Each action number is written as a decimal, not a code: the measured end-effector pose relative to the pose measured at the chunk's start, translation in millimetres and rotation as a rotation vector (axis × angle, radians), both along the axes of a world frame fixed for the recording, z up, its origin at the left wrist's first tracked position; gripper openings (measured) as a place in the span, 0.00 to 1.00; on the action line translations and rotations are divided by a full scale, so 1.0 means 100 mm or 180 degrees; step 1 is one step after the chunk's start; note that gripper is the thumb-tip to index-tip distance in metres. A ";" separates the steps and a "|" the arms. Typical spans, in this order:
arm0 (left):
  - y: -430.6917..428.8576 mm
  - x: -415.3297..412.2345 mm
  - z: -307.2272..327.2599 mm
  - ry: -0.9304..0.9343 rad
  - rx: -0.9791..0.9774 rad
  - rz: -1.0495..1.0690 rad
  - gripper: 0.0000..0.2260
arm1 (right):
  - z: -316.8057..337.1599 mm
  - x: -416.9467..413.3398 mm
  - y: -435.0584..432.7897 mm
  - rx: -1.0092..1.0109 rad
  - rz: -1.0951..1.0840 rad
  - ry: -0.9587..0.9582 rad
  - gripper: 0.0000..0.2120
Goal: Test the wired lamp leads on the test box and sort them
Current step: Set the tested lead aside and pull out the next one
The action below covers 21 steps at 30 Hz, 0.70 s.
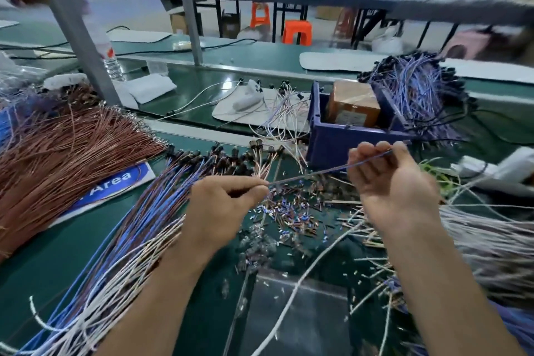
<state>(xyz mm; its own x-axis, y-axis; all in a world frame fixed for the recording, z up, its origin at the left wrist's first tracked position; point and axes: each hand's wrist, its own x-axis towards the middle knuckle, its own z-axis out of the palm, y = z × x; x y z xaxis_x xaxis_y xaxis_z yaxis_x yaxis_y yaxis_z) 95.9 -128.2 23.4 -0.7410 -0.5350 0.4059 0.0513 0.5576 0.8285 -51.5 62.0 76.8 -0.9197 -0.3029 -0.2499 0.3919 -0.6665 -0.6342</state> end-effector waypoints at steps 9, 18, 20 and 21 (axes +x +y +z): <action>0.27 -0.21 0.28 -0.0497 -0.0558 -0.0123 0.07 | -0.12 -0.22 0.76 0.0805 0.0585 0.0832 0.21; 0.84 -0.83 0.54 -0.0816 -0.0257 -0.1578 0.03 | -0.14 0.01 0.72 0.1977 0.1867 0.1397 0.18; 0.90 -0.89 0.46 -0.0635 -0.0470 -0.1152 0.04 | -0.19 0.03 0.70 0.2164 0.1777 0.1353 0.18; 0.90 -0.91 0.41 -0.0612 -0.0433 -0.1069 0.04 | -0.21 0.03 0.69 0.2201 0.1712 0.1335 0.18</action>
<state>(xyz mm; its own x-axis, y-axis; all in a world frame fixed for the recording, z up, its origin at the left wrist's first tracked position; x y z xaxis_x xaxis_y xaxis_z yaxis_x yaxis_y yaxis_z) 5.1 -37.8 64.1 -0.9346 -0.2014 0.2933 0.1005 0.6413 0.7606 -48.7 131.2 55.4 -0.7562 -0.6183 -0.2142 0.1881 0.1081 -0.9762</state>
